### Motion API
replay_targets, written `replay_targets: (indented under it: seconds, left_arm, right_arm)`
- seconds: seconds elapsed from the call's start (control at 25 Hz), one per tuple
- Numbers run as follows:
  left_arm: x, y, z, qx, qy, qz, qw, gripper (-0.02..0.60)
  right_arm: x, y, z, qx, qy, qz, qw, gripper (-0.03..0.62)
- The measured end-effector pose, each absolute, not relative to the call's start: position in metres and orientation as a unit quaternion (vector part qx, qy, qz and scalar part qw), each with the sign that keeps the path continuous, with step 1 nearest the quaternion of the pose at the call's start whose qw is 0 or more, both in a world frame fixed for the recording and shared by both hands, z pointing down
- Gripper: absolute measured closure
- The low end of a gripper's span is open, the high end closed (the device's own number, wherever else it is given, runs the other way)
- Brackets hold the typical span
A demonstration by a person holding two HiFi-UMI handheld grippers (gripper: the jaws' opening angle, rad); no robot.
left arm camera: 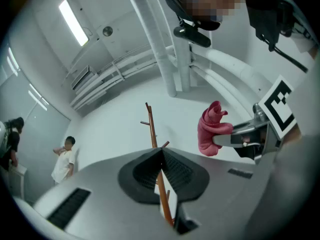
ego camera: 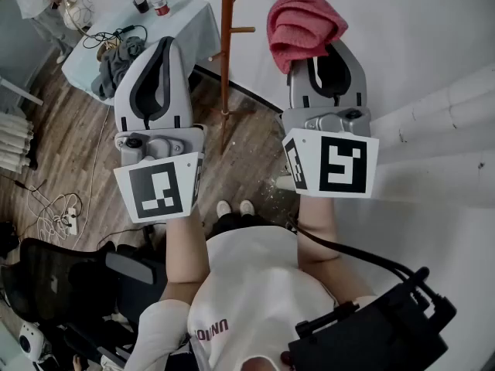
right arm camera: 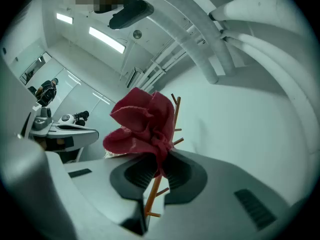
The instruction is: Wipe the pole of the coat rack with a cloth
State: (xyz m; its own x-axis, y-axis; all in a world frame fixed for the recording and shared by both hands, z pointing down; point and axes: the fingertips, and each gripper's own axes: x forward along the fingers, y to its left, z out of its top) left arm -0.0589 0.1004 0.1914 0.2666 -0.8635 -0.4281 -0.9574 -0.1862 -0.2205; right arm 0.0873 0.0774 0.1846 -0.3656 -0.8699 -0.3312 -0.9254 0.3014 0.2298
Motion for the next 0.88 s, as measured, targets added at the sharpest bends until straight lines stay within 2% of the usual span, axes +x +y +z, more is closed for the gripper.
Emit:
replay_targets:
  seconds: [0.88]
  left_arm:
    - [-0.063, 0.103, 0.218, -0.798, 0.559, 0.114, 0.192, 0.569]
  right_arm:
    - [0.075, 0.074, 0.189, -0.575, 0.787, 0.213, 0.066, 0.546]
